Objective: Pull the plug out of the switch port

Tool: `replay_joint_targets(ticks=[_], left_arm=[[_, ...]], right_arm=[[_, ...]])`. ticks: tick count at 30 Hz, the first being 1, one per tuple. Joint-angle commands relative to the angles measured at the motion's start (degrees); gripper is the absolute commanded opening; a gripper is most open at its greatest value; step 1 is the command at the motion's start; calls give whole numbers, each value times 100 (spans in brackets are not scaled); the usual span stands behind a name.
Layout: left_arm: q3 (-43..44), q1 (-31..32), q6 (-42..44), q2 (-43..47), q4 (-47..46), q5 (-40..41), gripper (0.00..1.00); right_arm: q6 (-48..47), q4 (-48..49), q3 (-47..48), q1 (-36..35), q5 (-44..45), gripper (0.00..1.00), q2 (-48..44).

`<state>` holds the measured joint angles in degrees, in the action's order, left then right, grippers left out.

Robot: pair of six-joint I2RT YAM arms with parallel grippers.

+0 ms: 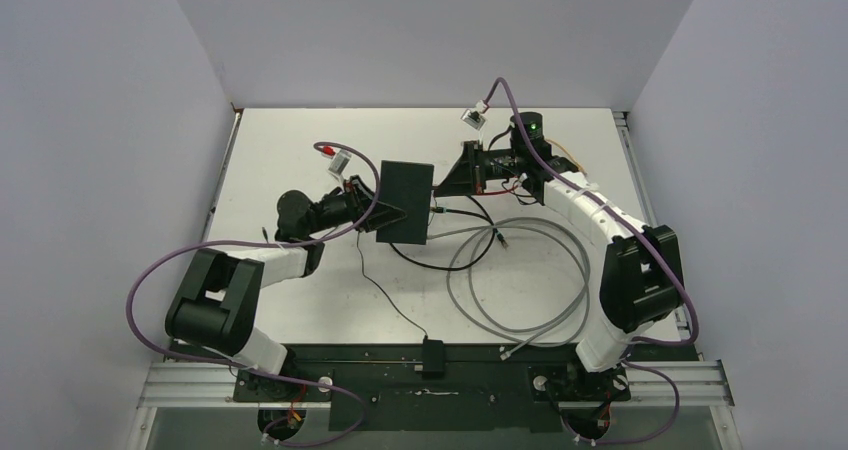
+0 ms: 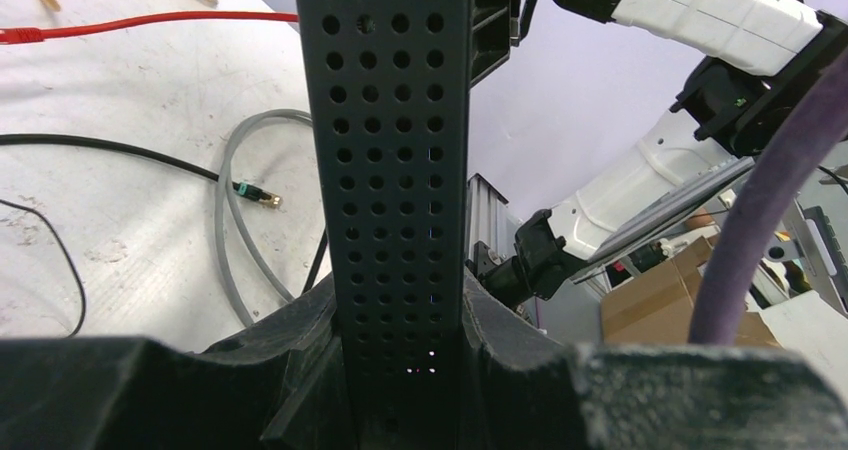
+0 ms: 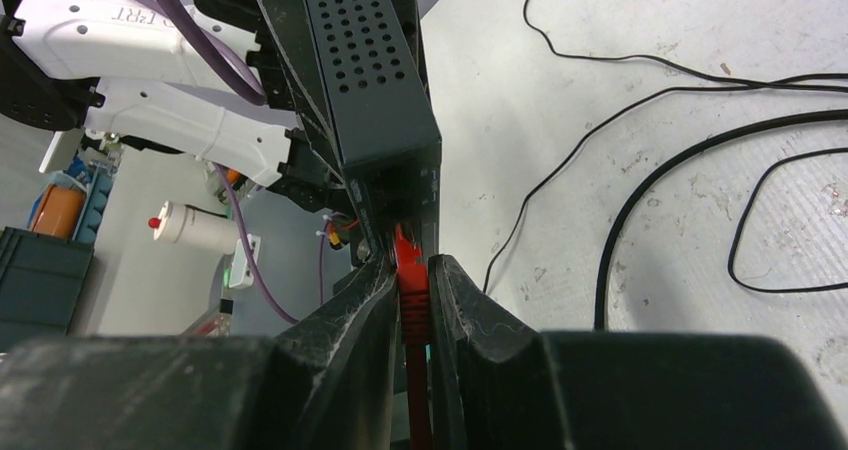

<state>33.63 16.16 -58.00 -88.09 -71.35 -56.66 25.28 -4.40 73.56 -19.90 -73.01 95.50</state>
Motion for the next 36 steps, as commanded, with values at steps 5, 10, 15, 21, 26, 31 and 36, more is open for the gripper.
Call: replay_joint_targets(ticks=[5,10,15,21,26,31,36], left_arm=[[7,-214,99,476,-798,529,0],[-5,-236,72,490,-784,476,0],[35,-238,76,479,-689,401,0],[134,-231,248,497,-274,253,0],[183,-173,608,600,299,161,0],[209,-34,1095,767,972,124,0],[213,56,1408,884,1386,105,0]], right_arm=[[-149,-18,-122,275,175,5,-333],[-133,-9,-111,286,169,5,-329],[-105,-20,9,284,185,5,-322],[-71,-76,248,318,327,5,-352],[21,-49,401,393,454,5,-407],[74,-73,601,455,619,5,-468],[83,-100,780,558,852,5,-538]])
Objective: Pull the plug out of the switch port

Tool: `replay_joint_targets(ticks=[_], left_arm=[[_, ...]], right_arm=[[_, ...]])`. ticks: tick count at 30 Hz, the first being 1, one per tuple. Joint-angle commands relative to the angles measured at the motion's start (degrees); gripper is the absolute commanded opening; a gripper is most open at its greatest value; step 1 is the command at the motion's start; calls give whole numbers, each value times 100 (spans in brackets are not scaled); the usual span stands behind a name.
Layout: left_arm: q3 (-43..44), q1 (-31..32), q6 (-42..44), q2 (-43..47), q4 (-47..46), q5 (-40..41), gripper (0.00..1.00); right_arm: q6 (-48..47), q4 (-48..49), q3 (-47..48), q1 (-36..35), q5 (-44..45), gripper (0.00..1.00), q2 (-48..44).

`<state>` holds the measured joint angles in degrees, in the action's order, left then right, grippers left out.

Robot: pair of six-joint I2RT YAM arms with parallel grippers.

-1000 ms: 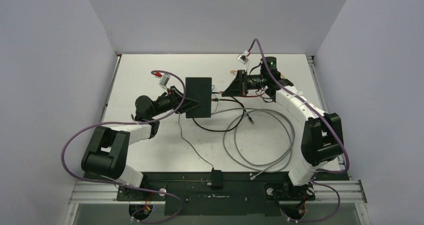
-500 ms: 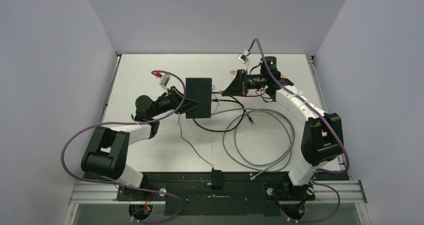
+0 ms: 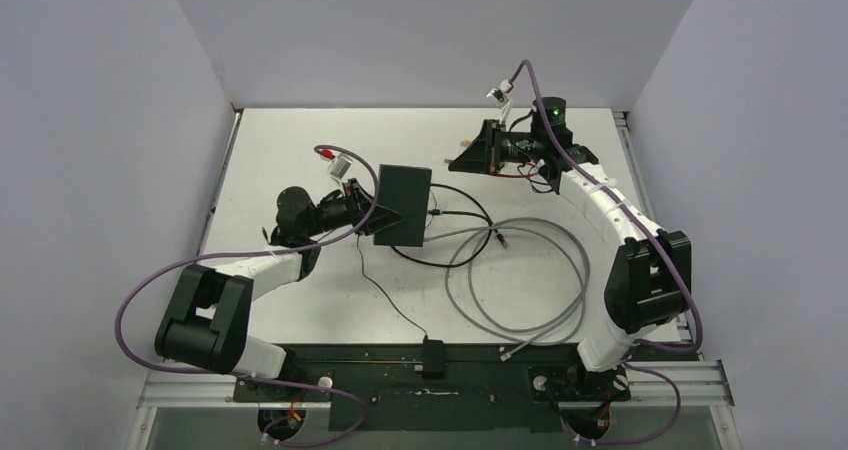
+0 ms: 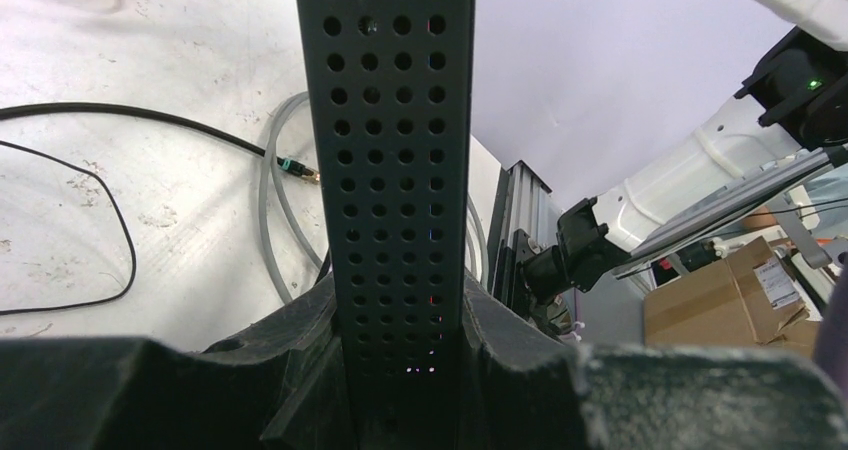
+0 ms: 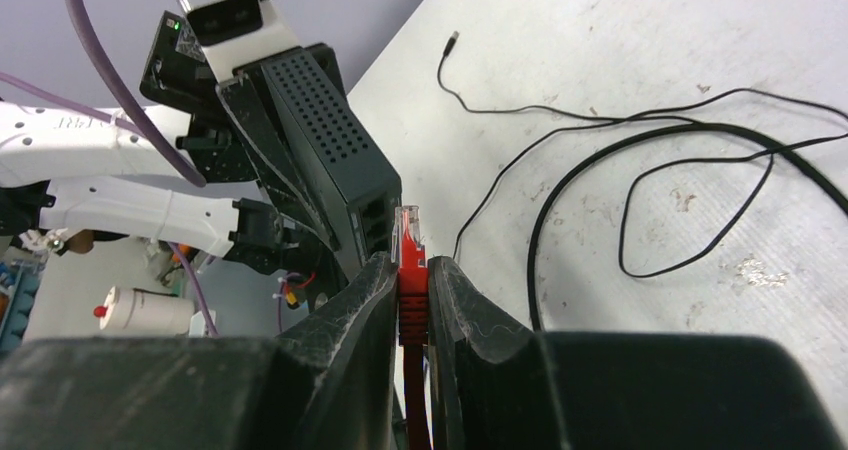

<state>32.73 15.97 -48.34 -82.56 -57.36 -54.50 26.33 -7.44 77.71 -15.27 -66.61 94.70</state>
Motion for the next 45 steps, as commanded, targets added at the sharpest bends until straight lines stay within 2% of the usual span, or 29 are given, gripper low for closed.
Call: replay_joint_targets(ticks=[1,12,25,36,40,45], left_arm=[[304,93,478,349,49,-106,0],[190,231,722,542,340,81,0],[190,234,769,604,381,109,0],[163,235,767,628,372,113,0],[150,236,728,648,355,114,0],[96,232,710,724,287,124,0]], right_arm=[[-29,191,401,121,263,5,-446],[-385,-131,542,384,1090,5,-262],[-146,-262,736,624,2513,5,293],[-1,395,513,676,3296,5,803],[431,1097,486,684,3500,5,1104],[825,1527,758,612,3820,5,1626]])
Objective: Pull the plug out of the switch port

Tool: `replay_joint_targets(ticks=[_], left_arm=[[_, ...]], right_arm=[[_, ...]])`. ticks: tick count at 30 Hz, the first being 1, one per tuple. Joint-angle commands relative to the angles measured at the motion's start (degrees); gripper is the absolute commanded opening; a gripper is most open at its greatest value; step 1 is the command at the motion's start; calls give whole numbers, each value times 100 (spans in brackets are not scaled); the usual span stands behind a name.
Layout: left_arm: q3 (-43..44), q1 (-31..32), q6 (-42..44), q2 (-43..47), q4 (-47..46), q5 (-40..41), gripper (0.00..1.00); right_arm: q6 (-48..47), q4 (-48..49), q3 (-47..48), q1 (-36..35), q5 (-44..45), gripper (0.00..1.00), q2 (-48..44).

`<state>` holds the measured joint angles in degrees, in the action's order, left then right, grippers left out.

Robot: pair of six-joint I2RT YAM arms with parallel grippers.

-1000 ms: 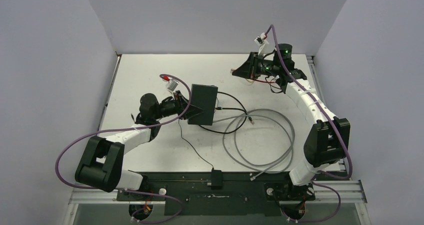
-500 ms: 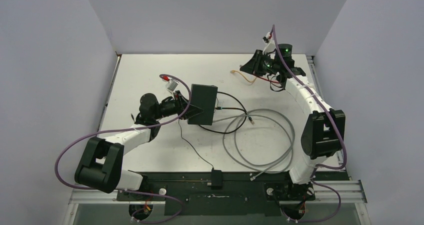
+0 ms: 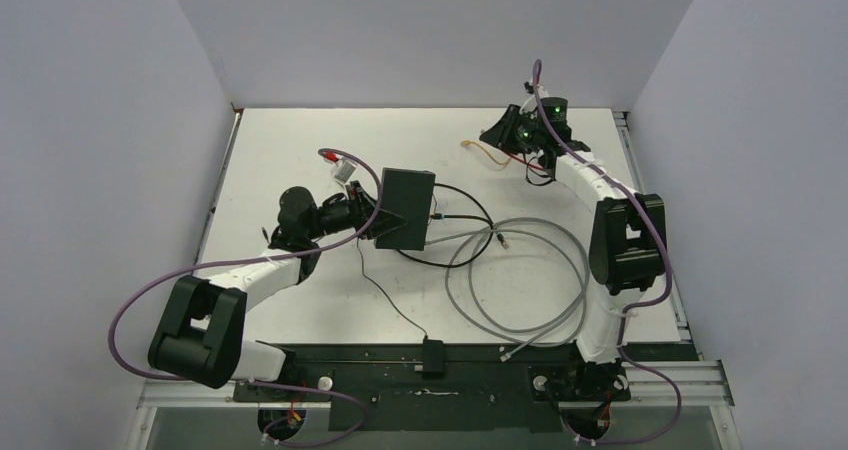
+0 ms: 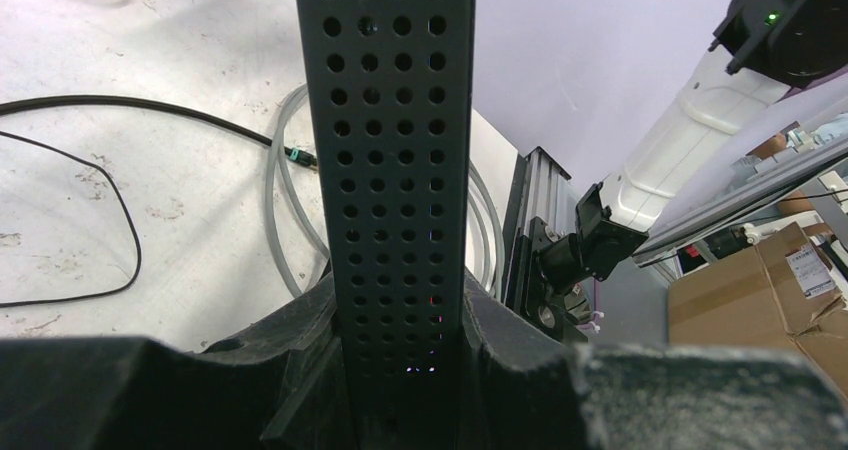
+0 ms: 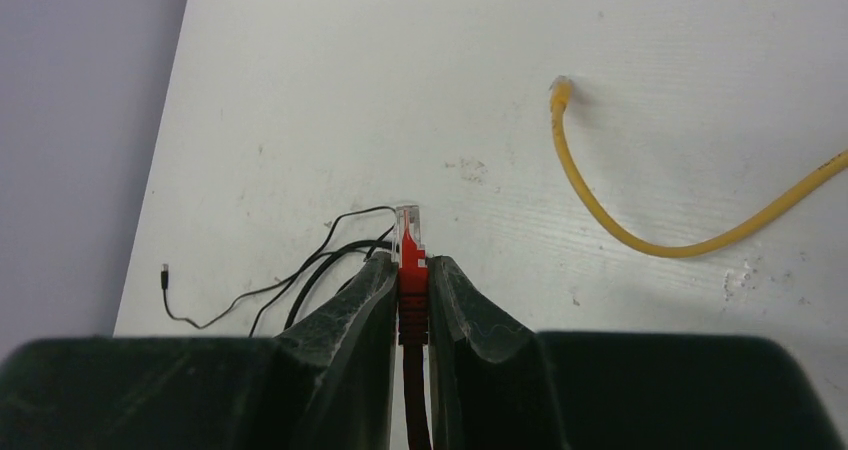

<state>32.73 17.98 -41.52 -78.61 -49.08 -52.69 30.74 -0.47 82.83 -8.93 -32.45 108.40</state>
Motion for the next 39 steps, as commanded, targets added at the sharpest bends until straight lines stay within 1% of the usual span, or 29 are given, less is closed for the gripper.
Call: replay_joint_targets(ticks=[1,4,8,11,19,23,27,32,35,37,39], left_arm=[[80,35,23,341,-546,-58,0],[62,31,9,395,-559,-66,0],[21,27,-17,436,-610,-54,0],[18,15,-25,455,-613,-77,0],[-100,13,-79,744,-529,118,0],[-213,4,34,973,-287,240,0],[-316,-4,58,1170,-189,372,0],[-338,-5,79,1263,-65,457,0],[-305,-5,89,1279,-2,465,0],[-262,2,97,1283,36,438,0],[-234,-5,115,1281,88,443,0]], right_arm=[[445,917,281,-36,474,5,331],[530,1012,441,-80,709,5,587],[520,905,763,-128,1082,5,873],[580,962,962,-143,1213,5,1111],[951,1058,1921,-227,1218,5,2010],[1054,876,2874,-280,1211,5,2638],[1365,922,3573,-294,1131,6,3164],[1697,1045,4031,-301,1061,7,3627],[1724,994,4237,-309,1030,8,3806],[1592,895,4270,-313,1043,11,3776],[1390,667,4338,-320,1123,18,3725]])
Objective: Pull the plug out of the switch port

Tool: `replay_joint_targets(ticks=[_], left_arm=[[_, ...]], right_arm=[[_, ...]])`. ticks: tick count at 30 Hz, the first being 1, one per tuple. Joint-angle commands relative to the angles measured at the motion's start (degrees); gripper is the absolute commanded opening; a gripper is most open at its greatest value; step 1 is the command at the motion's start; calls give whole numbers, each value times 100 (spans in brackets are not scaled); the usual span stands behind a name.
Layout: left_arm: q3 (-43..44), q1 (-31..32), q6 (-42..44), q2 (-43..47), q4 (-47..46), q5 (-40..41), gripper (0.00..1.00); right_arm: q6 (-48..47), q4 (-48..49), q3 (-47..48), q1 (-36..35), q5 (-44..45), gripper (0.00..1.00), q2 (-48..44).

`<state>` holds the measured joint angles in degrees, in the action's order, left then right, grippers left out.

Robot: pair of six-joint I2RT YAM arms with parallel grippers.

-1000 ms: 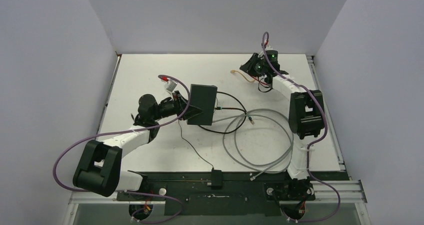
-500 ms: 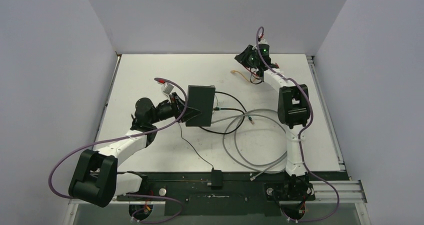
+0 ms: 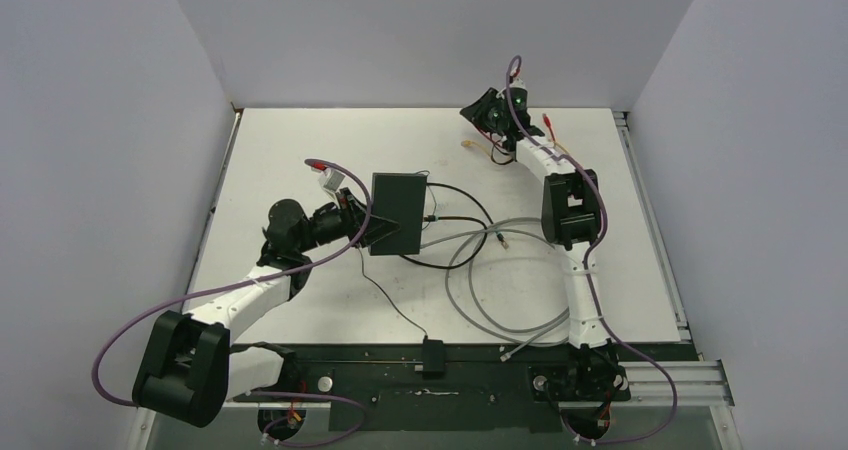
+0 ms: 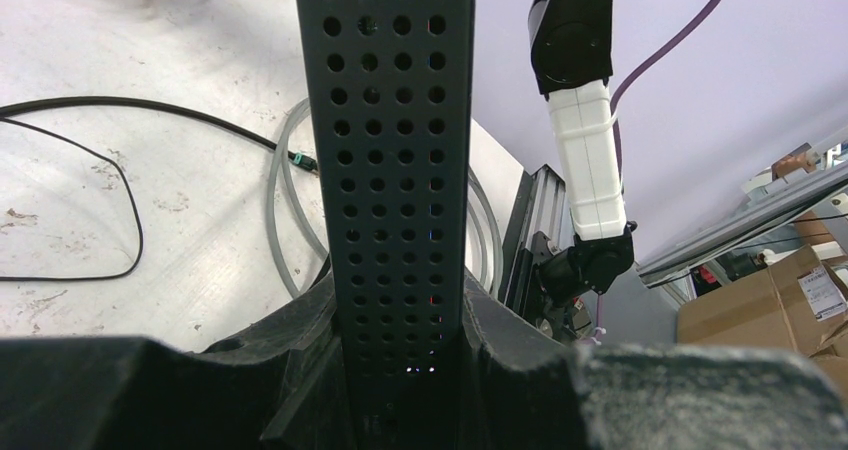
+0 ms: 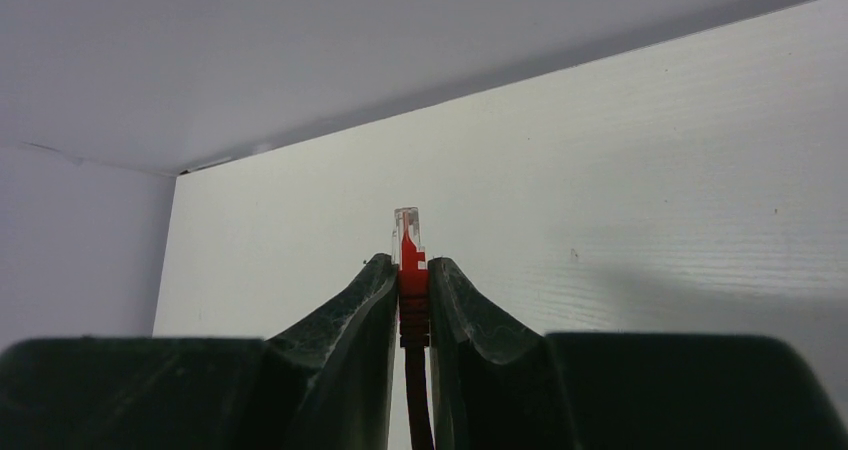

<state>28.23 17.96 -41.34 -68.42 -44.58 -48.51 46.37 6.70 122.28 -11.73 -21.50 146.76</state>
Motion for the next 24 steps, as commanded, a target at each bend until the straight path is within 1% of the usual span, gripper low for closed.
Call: replay_joint_targets(ticks=[1,2,5,8,13,17,24], left_arm=[[222,-3,104,255,-355,26,0],[226,-3,101,240,-358,15,0],[272,-3,101,192,-359,-51,0],[304,-3,136,170,-341,-74,0],[324,-3,202,170,-275,-45,0],[294,2,260,163,-213,66,0],[280,-20,392,76,103,220,0]], right_arm=[[-286,-149,401,-34,59,22,-139],[-394,-243,414,-25,112,28,-179],[-713,-732,429,7,385,52,-307],[-968,-1081,398,69,594,67,-445],[-1282,-1240,279,101,811,77,-739],[-1416,-1287,137,101,754,82,-992],[-1371,-777,-1093,119,544,86,-2028]])
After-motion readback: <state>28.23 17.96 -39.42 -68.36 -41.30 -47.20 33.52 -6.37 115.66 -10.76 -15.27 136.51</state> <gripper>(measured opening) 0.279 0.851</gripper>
